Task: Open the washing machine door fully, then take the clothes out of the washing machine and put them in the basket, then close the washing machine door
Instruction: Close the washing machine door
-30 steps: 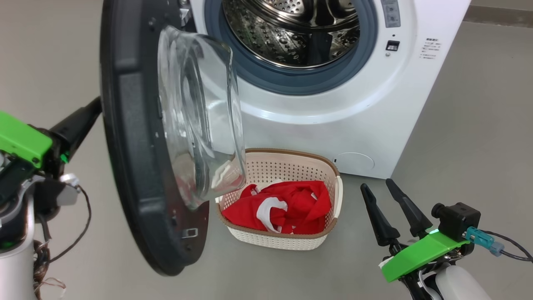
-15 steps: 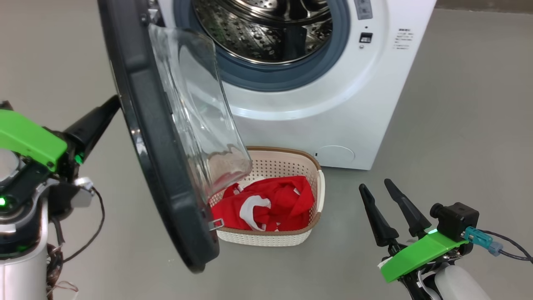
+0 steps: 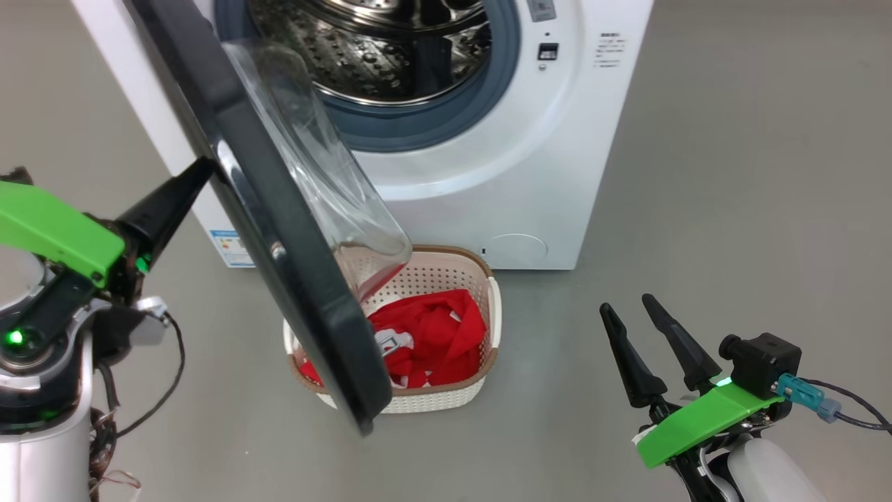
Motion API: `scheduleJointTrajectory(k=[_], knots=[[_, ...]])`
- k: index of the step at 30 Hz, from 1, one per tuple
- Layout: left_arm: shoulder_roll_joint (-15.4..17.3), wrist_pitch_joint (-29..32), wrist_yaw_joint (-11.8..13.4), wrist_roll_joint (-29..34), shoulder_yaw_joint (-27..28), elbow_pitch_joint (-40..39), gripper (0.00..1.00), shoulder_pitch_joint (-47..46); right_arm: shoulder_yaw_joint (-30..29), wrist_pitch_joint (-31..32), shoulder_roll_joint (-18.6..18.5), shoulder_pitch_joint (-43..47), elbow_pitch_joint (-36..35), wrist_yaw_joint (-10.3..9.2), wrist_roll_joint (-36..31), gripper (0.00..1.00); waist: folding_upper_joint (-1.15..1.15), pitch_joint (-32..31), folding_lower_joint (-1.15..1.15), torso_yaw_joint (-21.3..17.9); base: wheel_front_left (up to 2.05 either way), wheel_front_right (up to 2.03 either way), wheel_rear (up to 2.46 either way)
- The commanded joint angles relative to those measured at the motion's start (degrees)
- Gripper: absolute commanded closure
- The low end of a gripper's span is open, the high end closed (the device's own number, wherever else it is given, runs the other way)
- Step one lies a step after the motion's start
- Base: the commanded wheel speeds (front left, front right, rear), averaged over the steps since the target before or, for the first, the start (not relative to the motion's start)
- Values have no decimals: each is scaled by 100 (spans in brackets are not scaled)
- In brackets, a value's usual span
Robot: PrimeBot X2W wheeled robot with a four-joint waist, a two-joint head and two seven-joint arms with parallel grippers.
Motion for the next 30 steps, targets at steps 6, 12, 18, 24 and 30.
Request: scheduleJointTrajectory(k=[6, 12, 18, 24, 30], knots=[[41, -32, -108, 46, 36, -129, 100, -277, 103, -69, 15, -182, -141, 9, -4, 0, 0, 58, 0, -313, 0, 0, 0], [-2, -118, -128, 106, 19, -14, 100, -406, 66, -69, 47, -209, -151, 9, -15, 0, 0, 82, 0, -570, 0, 0, 0], [11, -216, -157, 197, 28, 80, 100, -483, 5, -69, 59, -231, -171, 9, -27, 0, 0, 147, 0, -877, 0, 0, 0], [19, -331, -234, 259, 75, 190, 100, -567, -10, -69, 69, -253, -197, 9, -37, 0, 0, 238, 0, -1174, 0, 0, 0], [26, -404, -307, 310, 84, 292, 100, -666, -19, -69, 69, -283, -220, 9, -45, 0, 0, 323, 0, -1445, 0, 0, 0]])
